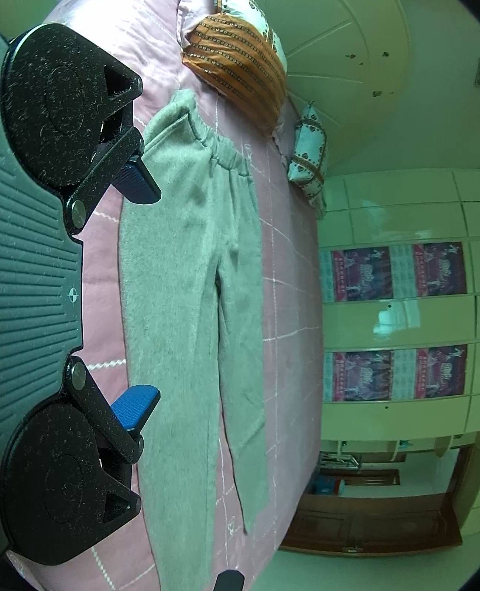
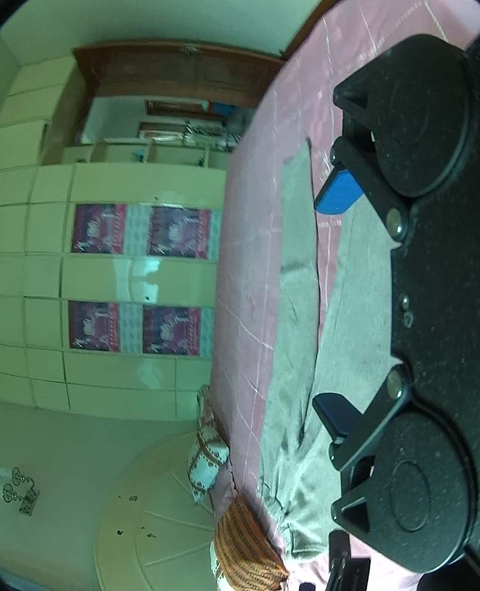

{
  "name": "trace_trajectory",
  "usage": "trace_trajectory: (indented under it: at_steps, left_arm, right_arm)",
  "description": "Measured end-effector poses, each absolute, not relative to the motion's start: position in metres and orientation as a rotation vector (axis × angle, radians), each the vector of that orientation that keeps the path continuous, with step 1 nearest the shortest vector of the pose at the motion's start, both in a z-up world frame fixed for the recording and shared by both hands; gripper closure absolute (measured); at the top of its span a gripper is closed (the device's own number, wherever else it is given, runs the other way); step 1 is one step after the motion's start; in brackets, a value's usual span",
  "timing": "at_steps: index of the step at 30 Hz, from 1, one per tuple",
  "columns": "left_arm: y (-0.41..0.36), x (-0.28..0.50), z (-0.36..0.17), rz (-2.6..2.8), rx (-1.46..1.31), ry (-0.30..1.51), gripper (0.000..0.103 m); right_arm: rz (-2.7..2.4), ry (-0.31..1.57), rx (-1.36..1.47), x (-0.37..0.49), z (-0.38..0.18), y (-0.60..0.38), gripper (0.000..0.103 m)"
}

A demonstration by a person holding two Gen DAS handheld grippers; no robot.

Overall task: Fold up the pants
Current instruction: 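Lower both grippers onto the pants waistband and close them on it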

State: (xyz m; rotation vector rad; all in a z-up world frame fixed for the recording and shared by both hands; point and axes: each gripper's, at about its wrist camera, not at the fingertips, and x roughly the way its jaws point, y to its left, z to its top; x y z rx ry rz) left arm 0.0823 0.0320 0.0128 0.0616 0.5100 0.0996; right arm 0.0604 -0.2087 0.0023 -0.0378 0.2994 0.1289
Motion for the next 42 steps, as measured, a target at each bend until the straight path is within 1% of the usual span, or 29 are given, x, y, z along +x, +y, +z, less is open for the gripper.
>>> trace_trajectory:
  at_steps: [3,11,15,18,21,25,31,33,34,37,38,39,42]
  left_arm:
    - [0.043,0.100,0.013,0.125,0.062,0.521,0.000]
    - [0.097,0.163,0.012,0.167,0.005,0.597,0.000]
    - [0.124,0.195,0.014,0.213,0.010,0.580,0.000]
    - [0.159,0.229,0.016,0.207,-0.051,0.586,0.000]
    - [0.196,0.271,0.017,0.220,-0.034,0.581,0.000]
    - [0.244,0.336,0.006,0.252,-0.029,0.659,0.000]
    - [0.285,0.399,-0.025,0.258,-0.042,0.717,0.000]
    - [0.298,0.420,-0.036,0.261,-0.063,0.741,0.000]
    - [0.306,0.427,-0.040,0.248,-0.089,0.751,0.000]
    - [0.335,0.457,-0.054,0.248,-0.161,0.769,0.000]
    - [0.344,0.467,-0.060,0.251,-0.178,0.775,0.000]
    - [0.352,0.477,-0.066,0.249,-0.192,0.783,0.001]
    - [0.369,0.503,-0.084,0.219,-0.221,0.831,0.011]
  right_arm:
    - [0.149,0.340,-0.019,0.079,0.005,-0.209,0.006]
    - [0.159,0.373,-0.013,0.139,0.017,-0.208,0.006]
    - [0.167,0.394,-0.007,0.175,0.021,-0.200,0.006]
    - [0.179,0.398,-0.030,0.204,0.022,-0.188,0.006]
    - [0.189,0.397,-0.065,0.237,0.022,-0.173,0.006]
    - [0.195,0.415,-0.071,0.288,0.018,-0.160,0.006]
    - [0.223,0.479,-0.066,0.362,-0.001,-0.139,0.006]
    - [0.235,0.494,-0.079,0.384,-0.008,-0.130,0.008]
    - [0.243,0.503,-0.086,0.394,-0.012,-0.126,0.011]
    - [0.278,0.533,-0.101,0.423,-0.023,-0.114,0.024]
    - [0.281,0.537,-0.110,0.431,-0.026,-0.111,0.027]
    - [0.283,0.545,-0.115,0.438,-0.030,-0.108,0.027]
    - [0.299,0.564,-0.122,0.459,-0.043,-0.101,0.029]
